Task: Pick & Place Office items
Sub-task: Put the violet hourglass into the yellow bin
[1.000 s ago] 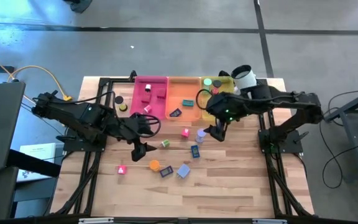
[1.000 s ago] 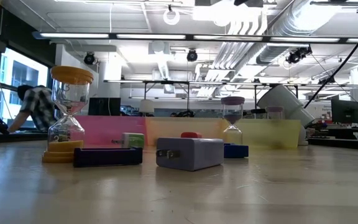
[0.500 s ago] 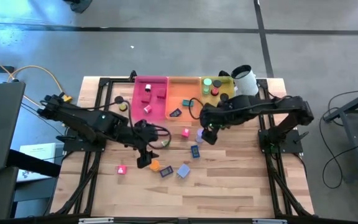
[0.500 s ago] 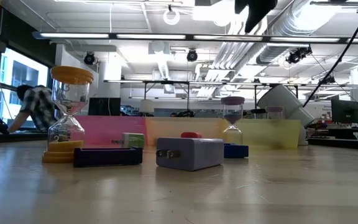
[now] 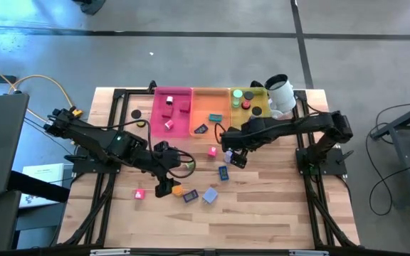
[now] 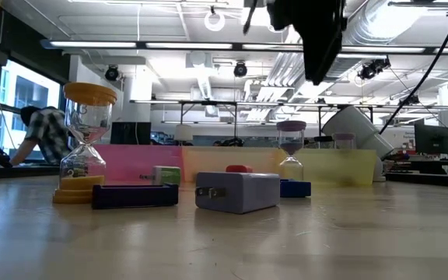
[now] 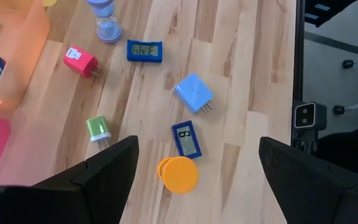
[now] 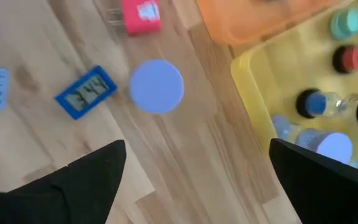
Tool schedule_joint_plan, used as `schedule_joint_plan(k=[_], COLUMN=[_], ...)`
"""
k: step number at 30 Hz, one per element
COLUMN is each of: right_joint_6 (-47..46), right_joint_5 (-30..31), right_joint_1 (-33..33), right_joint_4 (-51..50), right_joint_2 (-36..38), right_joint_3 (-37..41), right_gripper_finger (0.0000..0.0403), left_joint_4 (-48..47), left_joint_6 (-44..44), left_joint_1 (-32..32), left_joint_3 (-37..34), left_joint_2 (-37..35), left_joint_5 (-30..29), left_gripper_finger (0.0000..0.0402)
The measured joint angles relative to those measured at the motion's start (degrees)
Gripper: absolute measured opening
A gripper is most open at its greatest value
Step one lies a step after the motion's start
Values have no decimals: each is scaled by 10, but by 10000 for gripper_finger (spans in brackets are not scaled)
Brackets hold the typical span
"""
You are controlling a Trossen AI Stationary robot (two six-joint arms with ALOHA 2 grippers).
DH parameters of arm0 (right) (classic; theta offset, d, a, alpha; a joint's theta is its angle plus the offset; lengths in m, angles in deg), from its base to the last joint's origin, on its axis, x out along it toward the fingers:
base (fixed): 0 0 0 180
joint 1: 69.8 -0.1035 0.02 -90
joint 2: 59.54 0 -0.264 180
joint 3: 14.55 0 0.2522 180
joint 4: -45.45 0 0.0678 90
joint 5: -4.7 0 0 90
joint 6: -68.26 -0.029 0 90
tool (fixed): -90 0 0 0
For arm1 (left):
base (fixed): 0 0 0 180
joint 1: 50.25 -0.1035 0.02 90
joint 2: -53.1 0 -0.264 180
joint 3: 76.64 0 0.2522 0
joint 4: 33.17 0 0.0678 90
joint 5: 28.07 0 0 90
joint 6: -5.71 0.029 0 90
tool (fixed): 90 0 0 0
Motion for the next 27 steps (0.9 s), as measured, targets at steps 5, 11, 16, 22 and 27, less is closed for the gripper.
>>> schedule_joint_plan(k=[5, 11, 16, 22, 27], right_joint_6=[13, 13, -1, -20, -36], right_joint_5=[-32, -67, -66, -66, -73], right_joint_1=[18, 32, 45, 52, 52], right_joint_4=[93, 134, 140, 167, 177], right_joint_2=[1, 1, 1, 1, -6], right_joint_3=[57, 78, 78, 78, 78], right_gripper_finger=[385, 385, 385, 385, 385], left_joint_4=[0, 0, 0, -2, -7], left_joint_6=[7, 16, 53, 67, 67], left_joint_1=[-2, -15, -30, -52, -65], left_joint_3=[0, 0, 0, 0, 0], left_joint_2=[0, 0, 0, 0, 0], left_joint_5=[0, 0, 6, 41, 60], left_gripper_finger=[324, 324, 324, 324, 324])
